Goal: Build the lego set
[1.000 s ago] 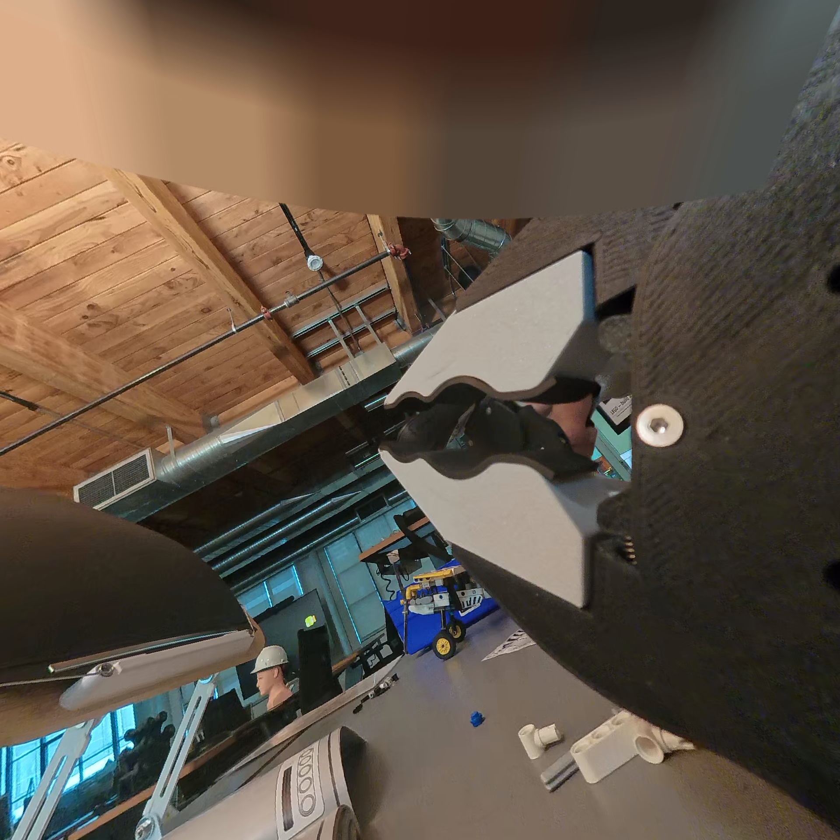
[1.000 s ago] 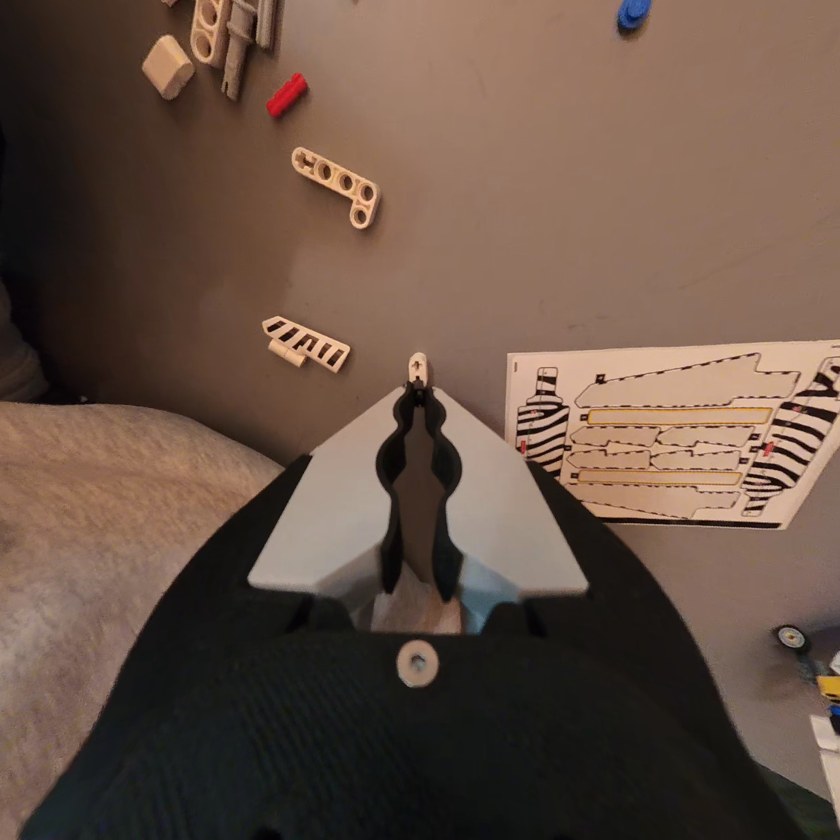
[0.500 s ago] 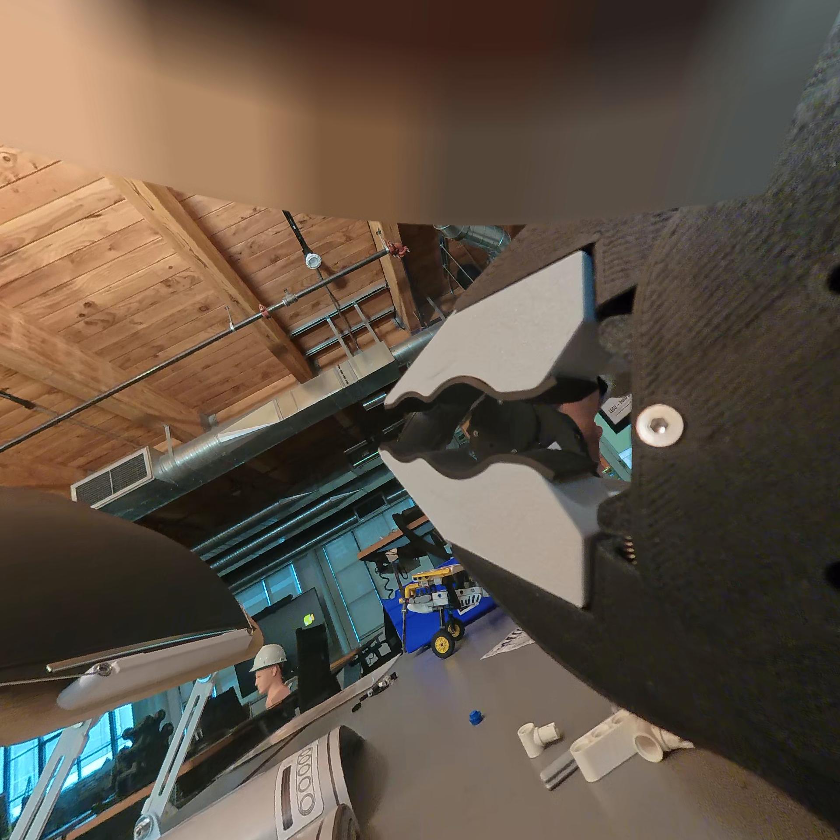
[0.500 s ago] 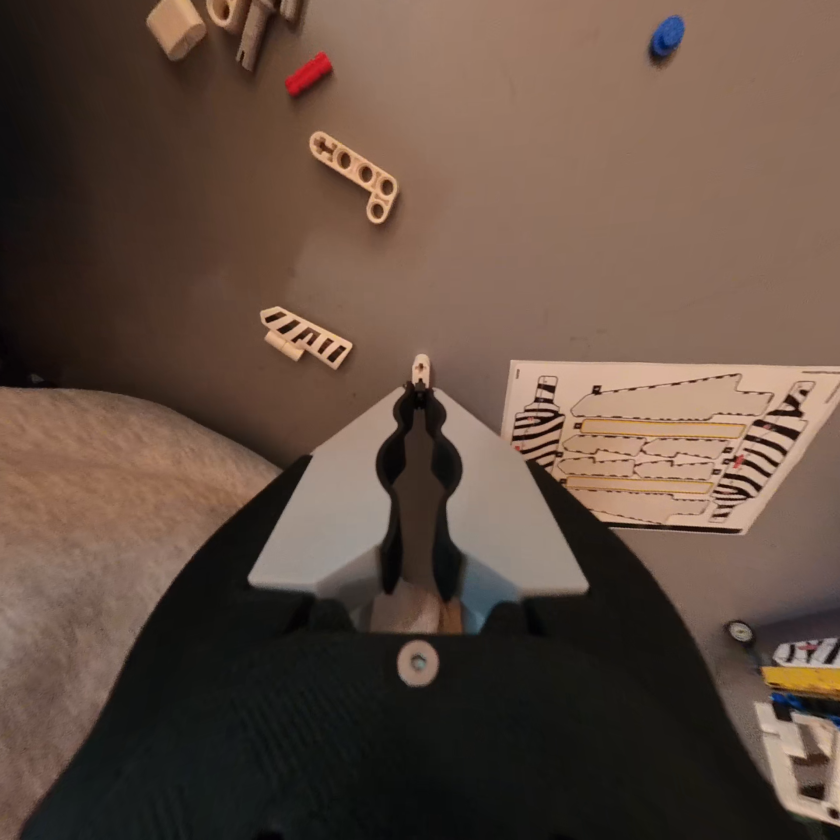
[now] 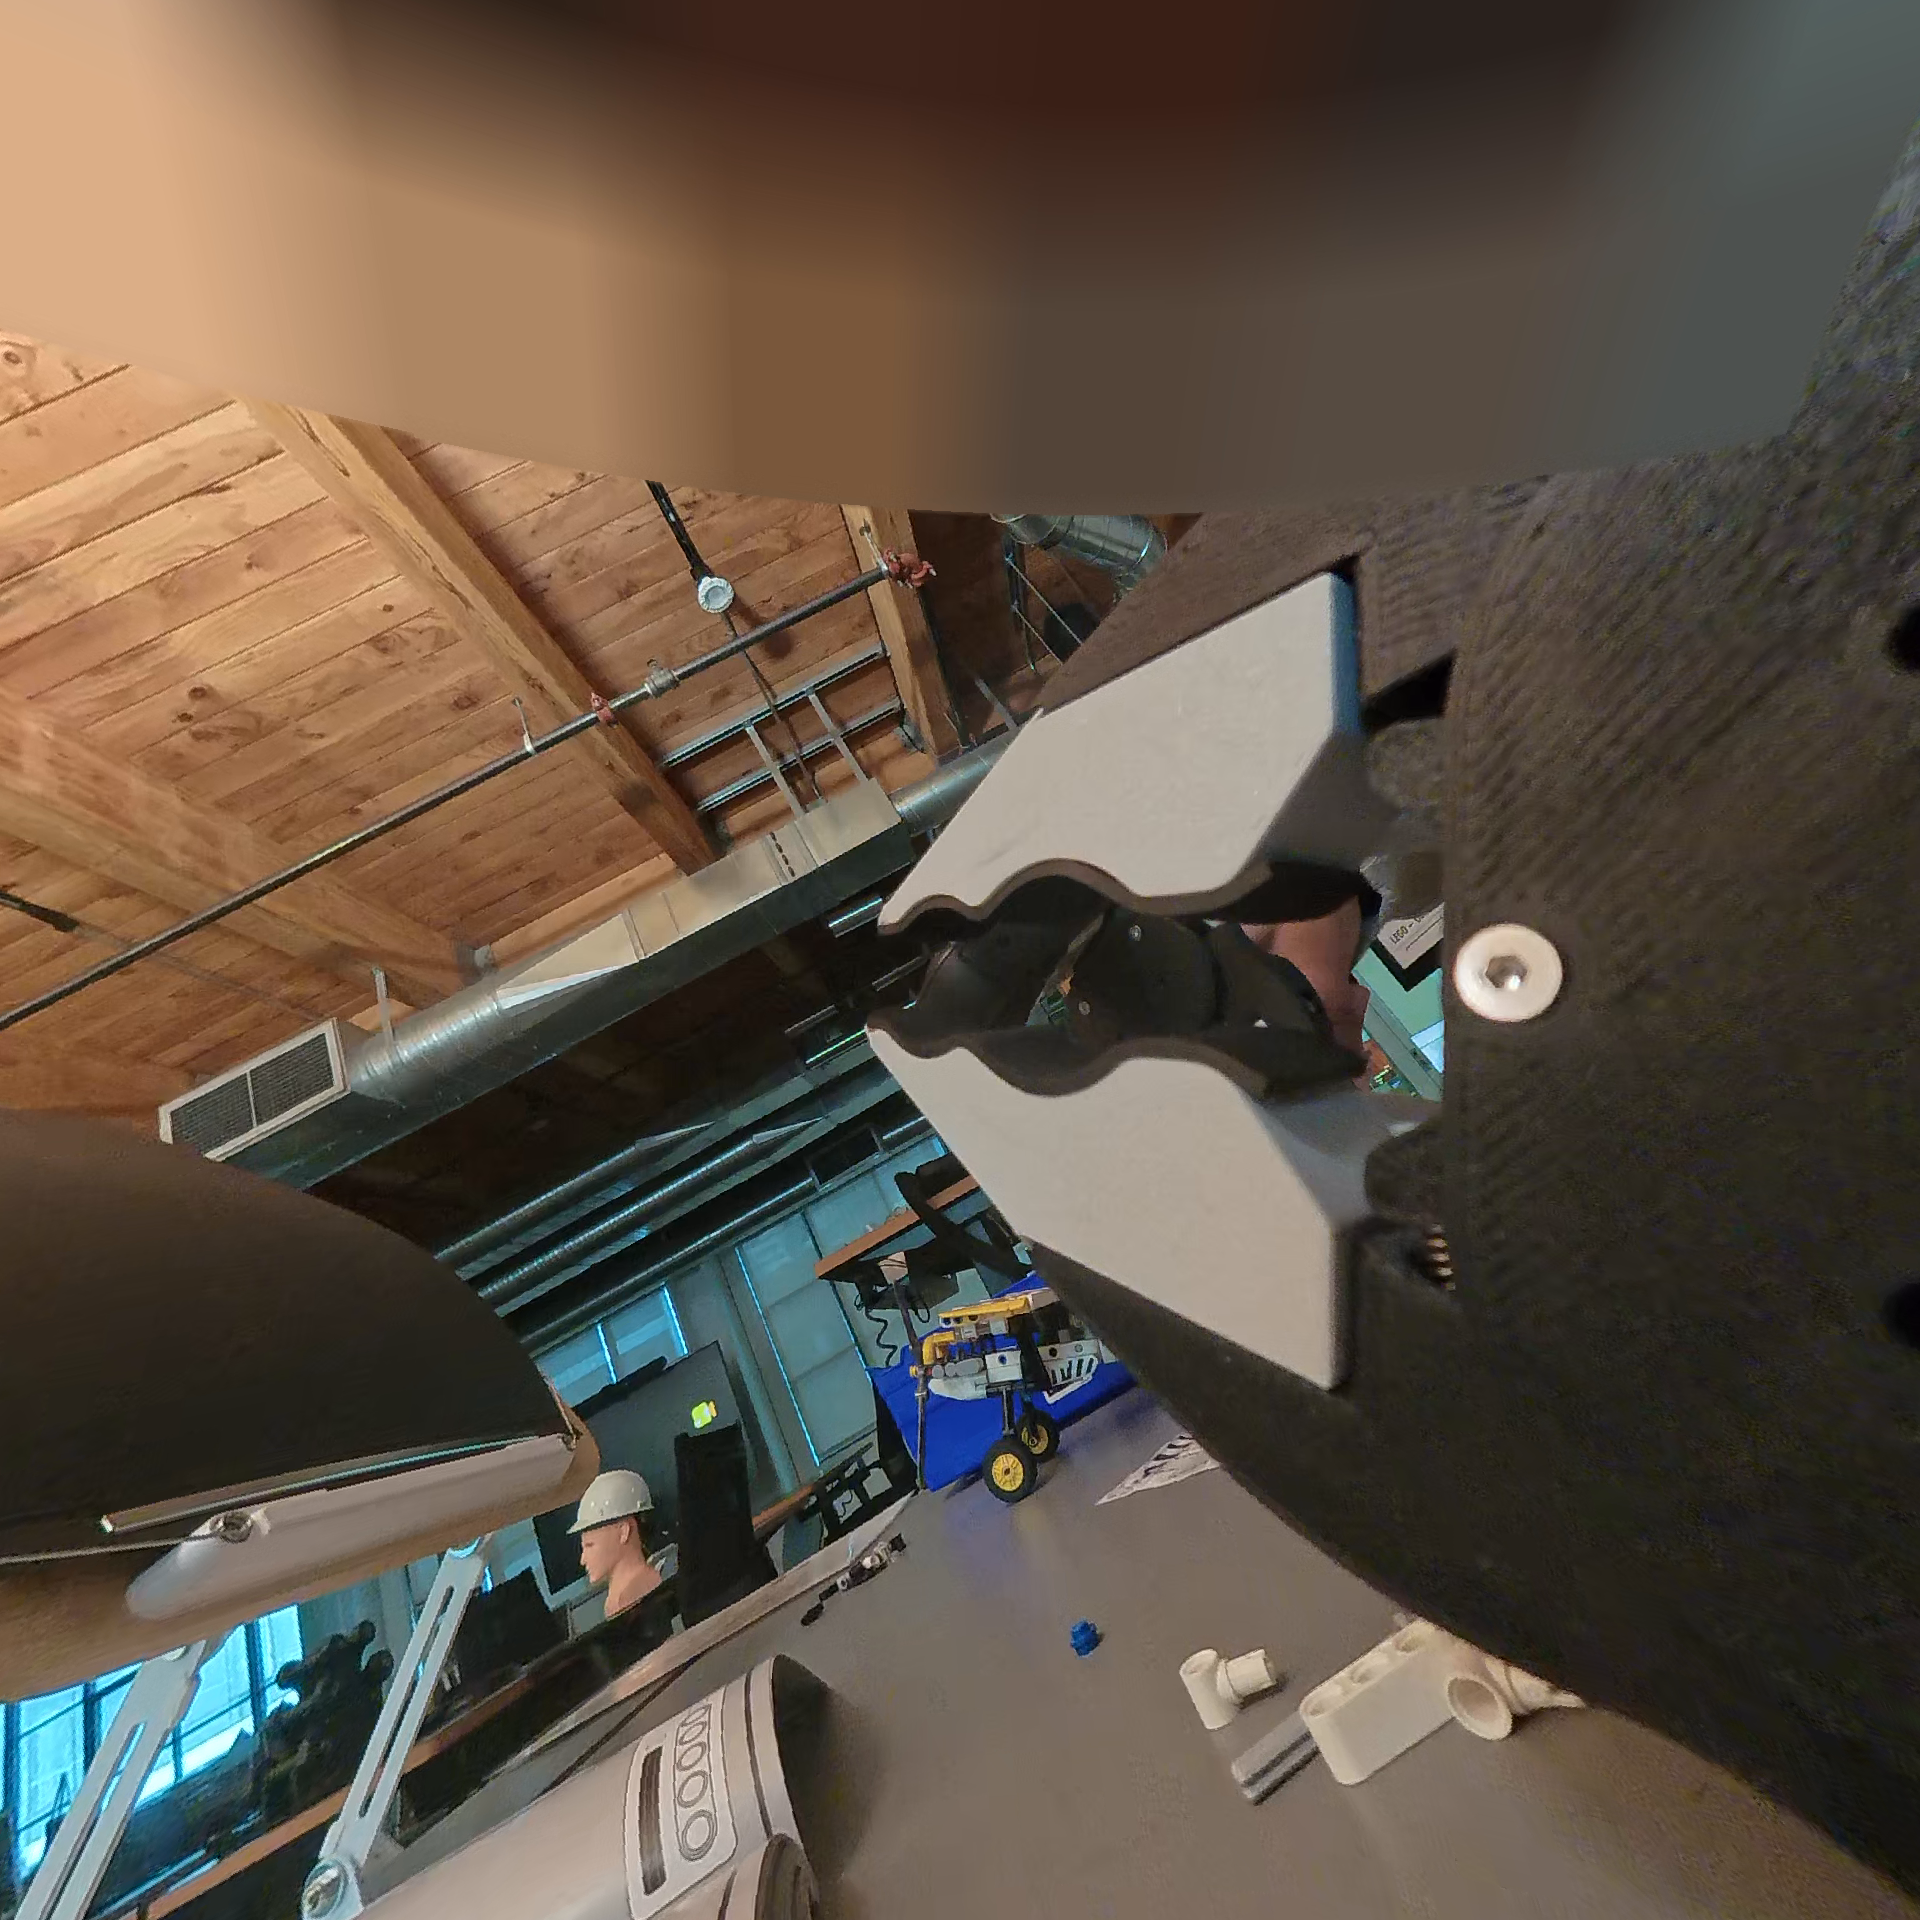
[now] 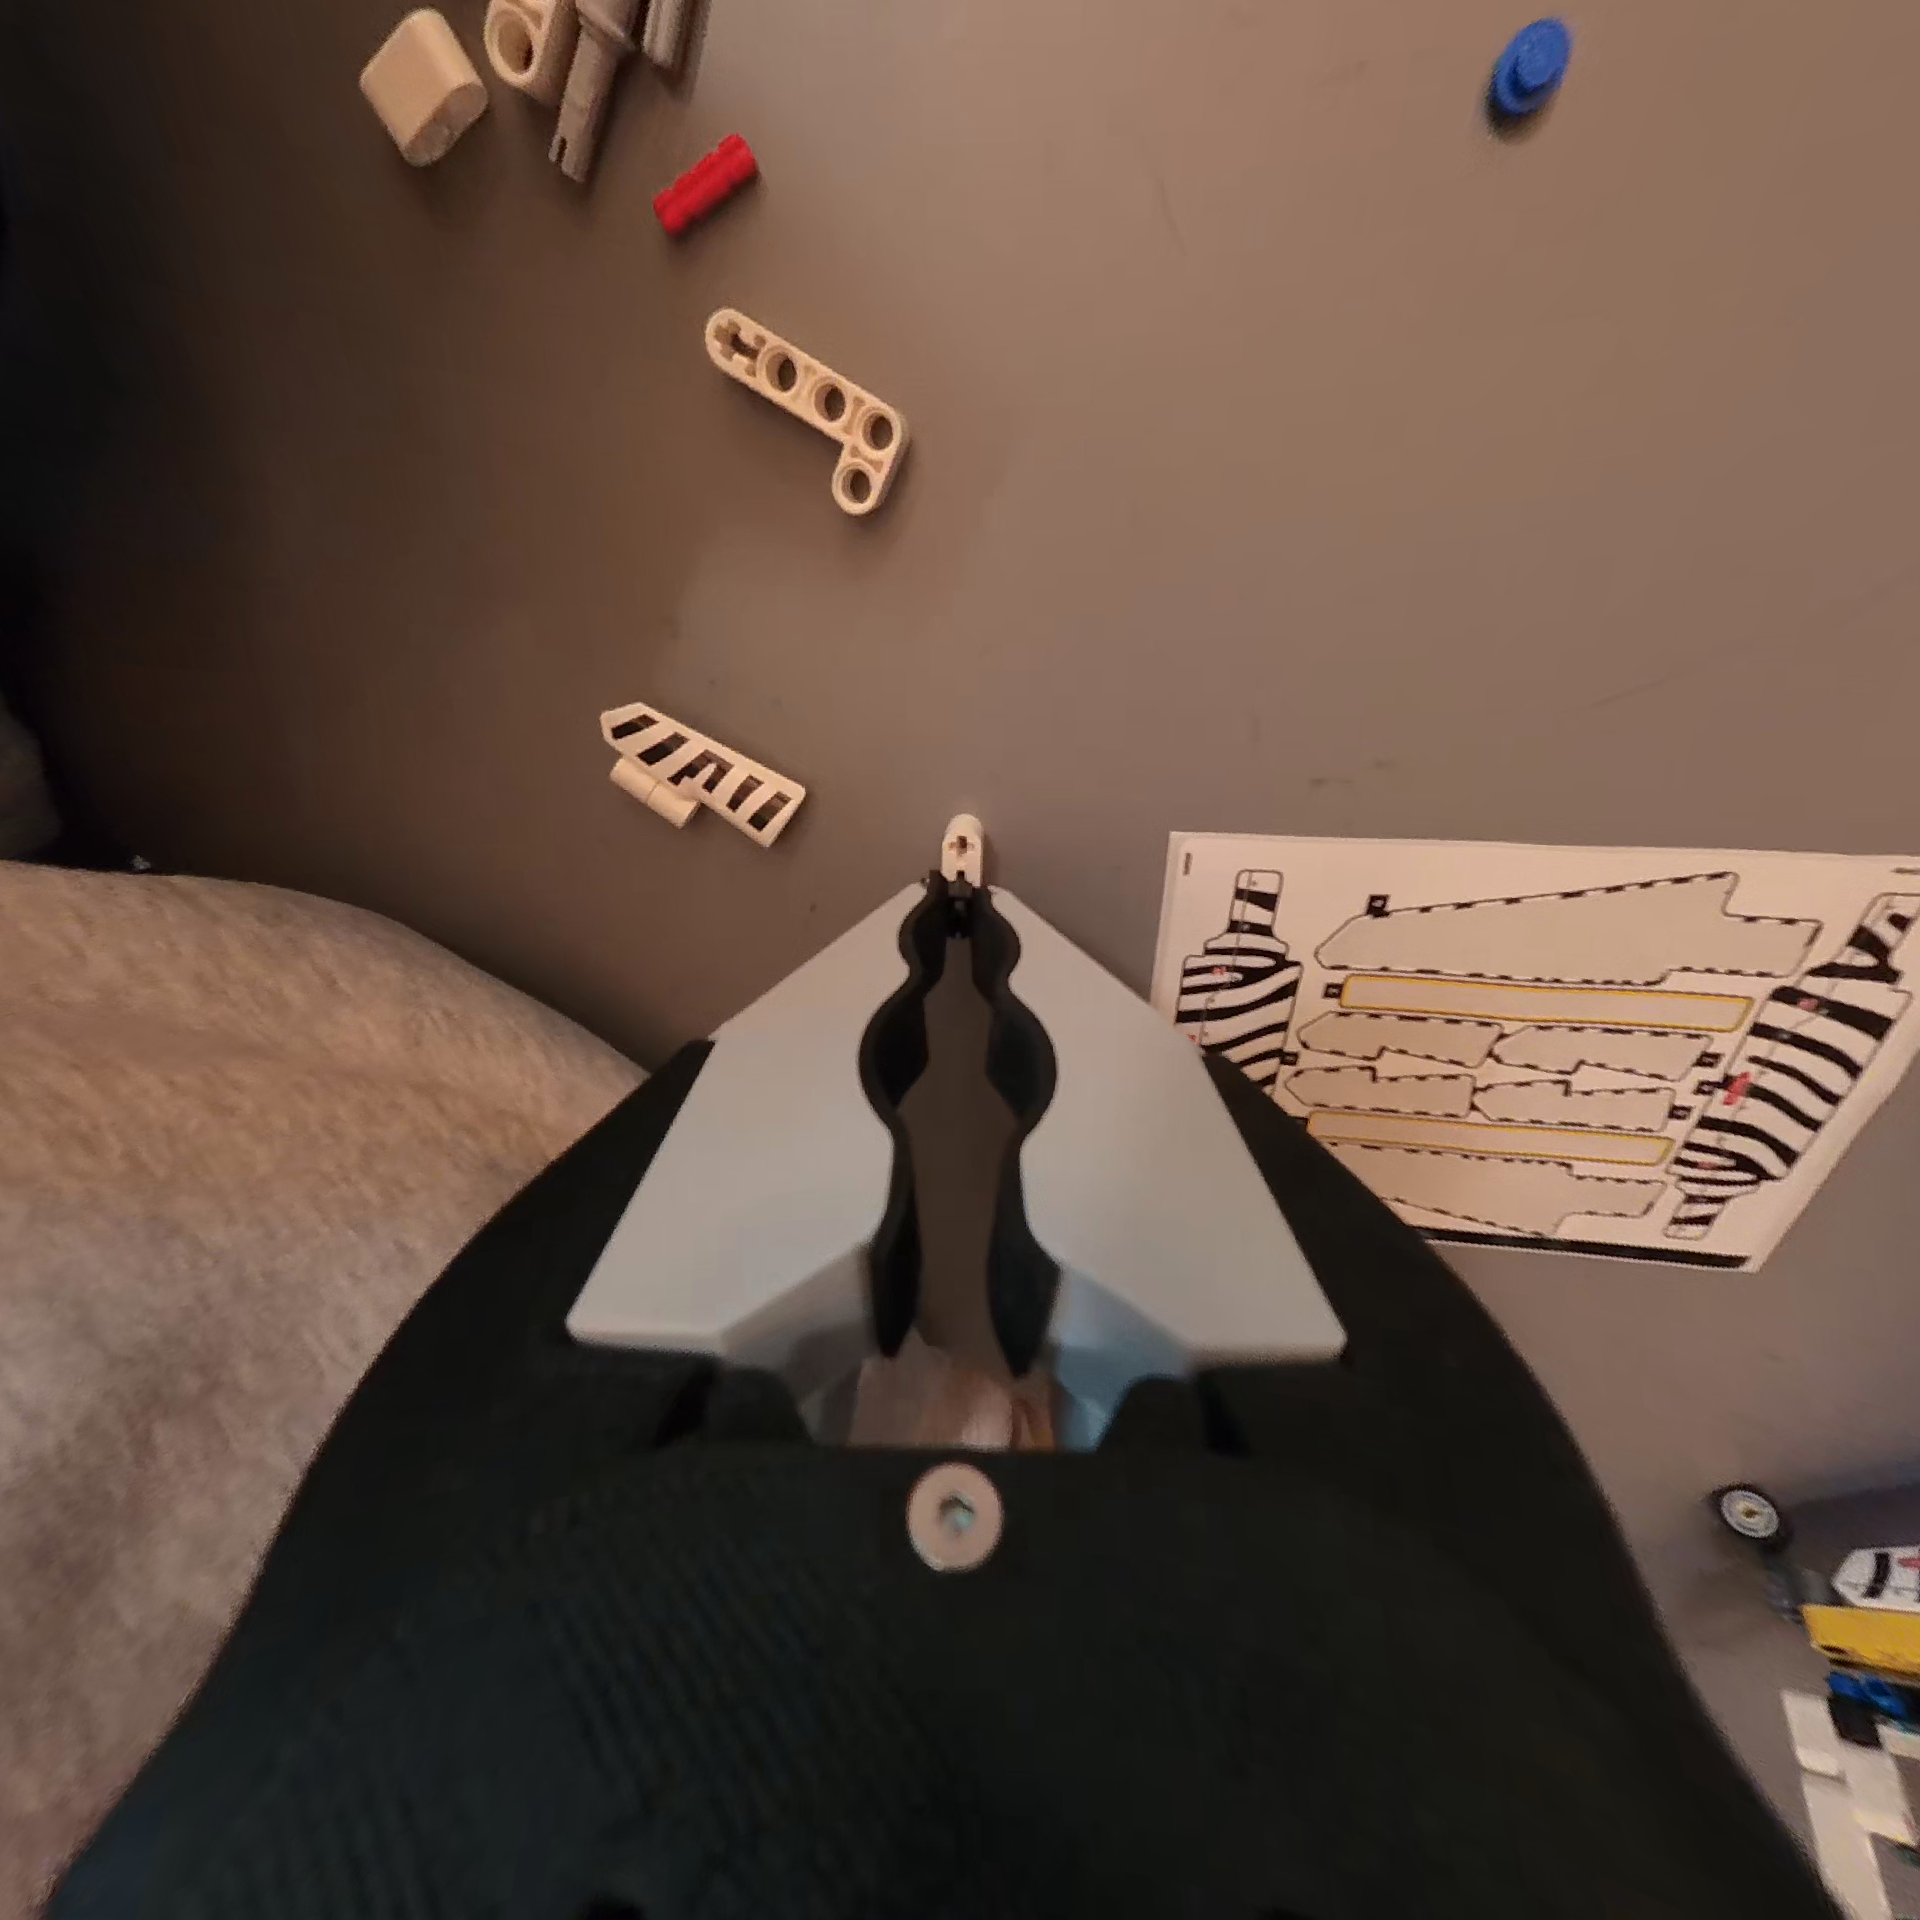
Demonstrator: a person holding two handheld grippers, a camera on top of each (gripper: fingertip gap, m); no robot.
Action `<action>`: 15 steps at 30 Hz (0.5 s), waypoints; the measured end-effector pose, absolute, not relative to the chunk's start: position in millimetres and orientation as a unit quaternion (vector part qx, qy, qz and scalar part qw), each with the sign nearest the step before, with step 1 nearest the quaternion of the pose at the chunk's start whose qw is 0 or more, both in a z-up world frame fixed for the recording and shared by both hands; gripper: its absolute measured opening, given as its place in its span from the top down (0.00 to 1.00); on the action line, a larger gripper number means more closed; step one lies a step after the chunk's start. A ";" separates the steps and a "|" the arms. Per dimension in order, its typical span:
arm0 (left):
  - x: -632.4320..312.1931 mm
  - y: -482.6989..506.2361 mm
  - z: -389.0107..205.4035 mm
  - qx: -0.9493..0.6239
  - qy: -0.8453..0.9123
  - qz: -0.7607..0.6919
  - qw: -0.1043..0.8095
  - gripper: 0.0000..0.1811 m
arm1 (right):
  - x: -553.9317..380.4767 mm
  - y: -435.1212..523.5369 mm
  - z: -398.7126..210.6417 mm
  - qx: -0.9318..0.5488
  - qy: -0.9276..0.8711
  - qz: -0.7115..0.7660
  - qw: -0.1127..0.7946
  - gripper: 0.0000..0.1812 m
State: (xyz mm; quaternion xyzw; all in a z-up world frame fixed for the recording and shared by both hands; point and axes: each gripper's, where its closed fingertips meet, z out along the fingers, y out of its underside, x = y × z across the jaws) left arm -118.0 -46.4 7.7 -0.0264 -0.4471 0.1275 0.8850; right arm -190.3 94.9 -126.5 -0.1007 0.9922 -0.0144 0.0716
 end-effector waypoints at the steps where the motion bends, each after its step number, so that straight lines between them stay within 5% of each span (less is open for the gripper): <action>1: -118.0 -46.3 7.6 -0.026 -0.447 0.128 0.885 0.93 | -190.2 94.9 -126.7 -0.101 0.992 -0.015 0.072 0.98; 15: -118.3 -43.4 7.5 -0.037 -0.455 0.135 0.879 0.94 | -189.8 94.3 -129.3 -0.144 0.988 -0.033 0.043 0.98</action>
